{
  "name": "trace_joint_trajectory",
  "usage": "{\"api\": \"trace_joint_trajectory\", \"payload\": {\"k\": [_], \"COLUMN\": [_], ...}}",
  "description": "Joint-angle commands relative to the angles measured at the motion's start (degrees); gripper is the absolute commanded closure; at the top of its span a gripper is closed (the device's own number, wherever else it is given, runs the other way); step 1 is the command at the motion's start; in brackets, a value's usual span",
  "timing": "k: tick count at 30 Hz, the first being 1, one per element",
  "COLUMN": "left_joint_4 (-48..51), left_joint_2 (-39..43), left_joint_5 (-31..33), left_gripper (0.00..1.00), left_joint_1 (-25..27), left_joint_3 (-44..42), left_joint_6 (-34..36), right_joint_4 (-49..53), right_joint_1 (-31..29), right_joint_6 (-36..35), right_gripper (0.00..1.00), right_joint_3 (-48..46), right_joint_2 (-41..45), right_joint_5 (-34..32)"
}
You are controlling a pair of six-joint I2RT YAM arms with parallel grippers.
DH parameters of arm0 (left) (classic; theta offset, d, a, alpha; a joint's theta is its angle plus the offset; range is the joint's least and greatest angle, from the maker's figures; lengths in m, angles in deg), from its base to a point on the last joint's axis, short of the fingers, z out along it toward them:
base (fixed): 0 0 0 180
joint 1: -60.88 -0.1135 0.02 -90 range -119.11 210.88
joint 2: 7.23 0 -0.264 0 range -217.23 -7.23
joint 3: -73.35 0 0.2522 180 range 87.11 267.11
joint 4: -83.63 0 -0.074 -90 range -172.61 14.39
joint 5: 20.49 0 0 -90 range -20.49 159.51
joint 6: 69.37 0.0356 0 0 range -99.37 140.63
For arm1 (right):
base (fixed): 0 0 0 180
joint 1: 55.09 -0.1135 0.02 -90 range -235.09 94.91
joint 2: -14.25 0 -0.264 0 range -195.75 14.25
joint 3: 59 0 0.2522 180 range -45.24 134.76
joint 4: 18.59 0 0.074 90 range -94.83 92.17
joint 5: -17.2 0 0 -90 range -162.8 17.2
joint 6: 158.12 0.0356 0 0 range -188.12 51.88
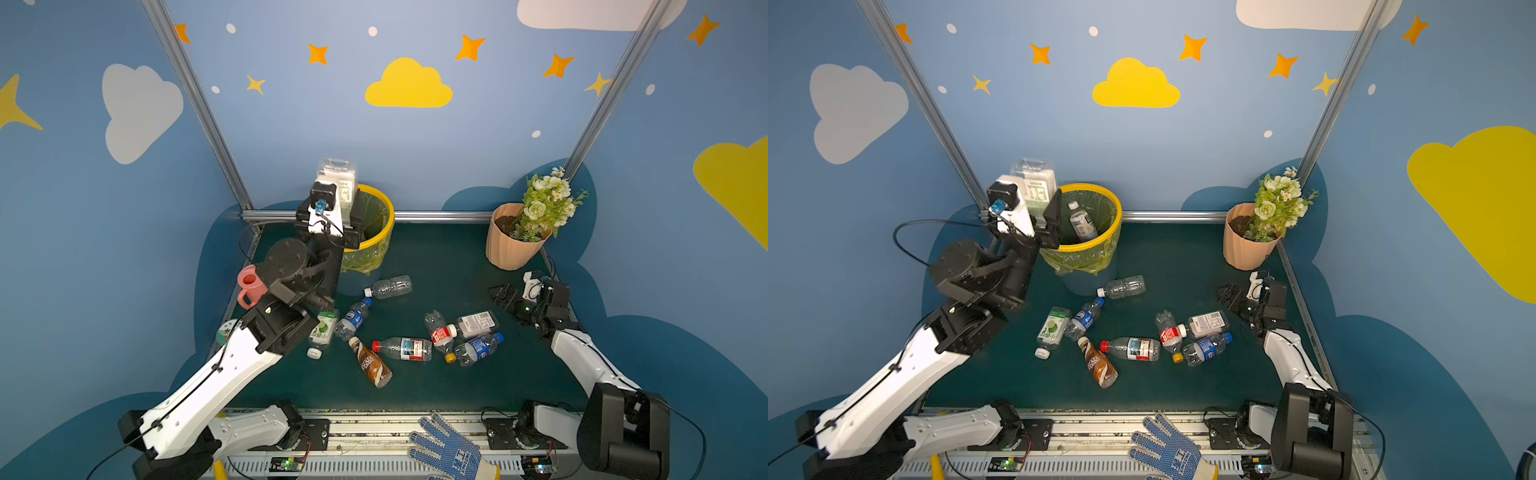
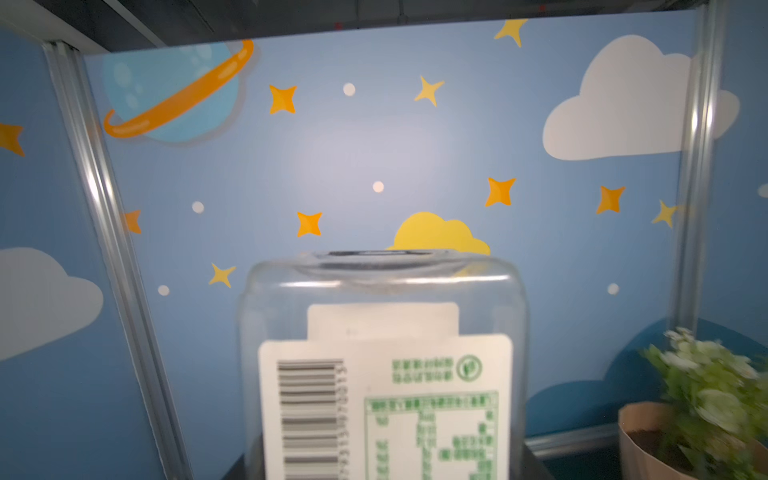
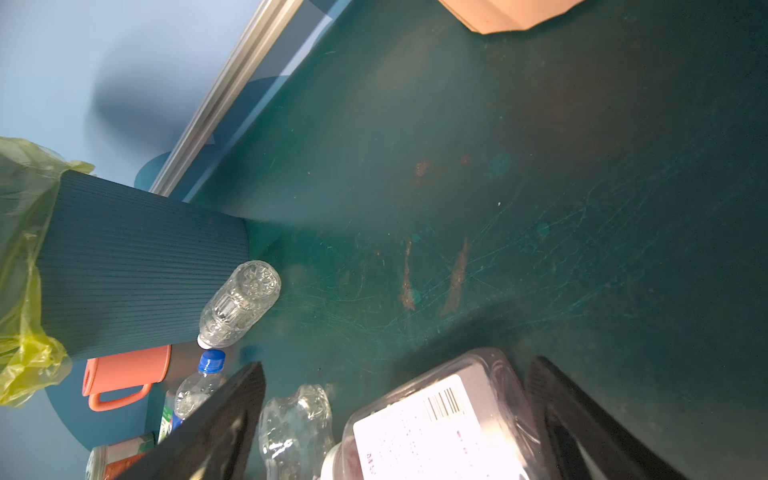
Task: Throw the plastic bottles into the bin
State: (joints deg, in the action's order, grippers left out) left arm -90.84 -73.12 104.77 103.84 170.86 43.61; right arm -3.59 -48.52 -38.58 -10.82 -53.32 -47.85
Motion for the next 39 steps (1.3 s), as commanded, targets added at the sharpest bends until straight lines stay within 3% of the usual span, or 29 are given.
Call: {"api": "trace_joint_trajectory", "payload": {"k": [1,5,9,10,11,12,19,25,31,39], "left_joint_4": [2.0,20.7,39.4,41.4,40.6,38.6,22.7,18.0,19.3,32.1], "left_joint_2": [-5.9,-19.1,-30.4,-30.9,-30.1,-28.8,-11.4,-0.4,7.2,13.3], "left_joint_5": [-9.9,-24.3,-31.1,-32.3,-33.2,-33.3,-27.6,-22.4,-18.9,-13.5], "left_gripper": [0.45,0.33,0.21,0.15,0.01,0.00,0.00,0.00,0.00,0.00], "left_joint_1": [-10.4,-21.4,-22.5,-22.4,-22.4,-22.2,-19.2,-18.9,-18.9,-19.2], "left_joint_3": [3.3,12.6,26.0,28.2,28.9,28.4,17.9,3.0,-10.8,-23.5], "left_joint_6": [-10.8,-25.5,-27.1,-26.9,-26.2,-25.5,-21.3,-22.8,-27.2,-35.4], "right_joint_4": [1.5,2.0,2.3,2.5,2.8,2.9,4.0,3.2,3.9,4.1], "right_joint_1": [0.1,0.2,0.1,0.2,0.1,0.1,0.2,0.1,-0.3,-1.0], "right_joint_6": [-0.2,-0.3,-0.3,-0.3,-0.4,-0.3,-1.0,0.1,1.5,2.0], "right_gripper": [0.04,0.04,0.04,0.04,0.04,0.04,0.04,0.04,0.05,0.05], "right_joint_3": [0.7,0.2,0.4,0.5,0.7,0.6,0.4,0.7,1.3,2.1], "right_joint_2": [2.4,3.8,4.8,4.9,5.2,5.4,6.0,4.1,1.6,-0.7], "right_joint_5": [-0.4,-0.7,-0.9,-1.1,-1.4,-1.6,-3.3,-1.5,-0.7,-0.8]}}
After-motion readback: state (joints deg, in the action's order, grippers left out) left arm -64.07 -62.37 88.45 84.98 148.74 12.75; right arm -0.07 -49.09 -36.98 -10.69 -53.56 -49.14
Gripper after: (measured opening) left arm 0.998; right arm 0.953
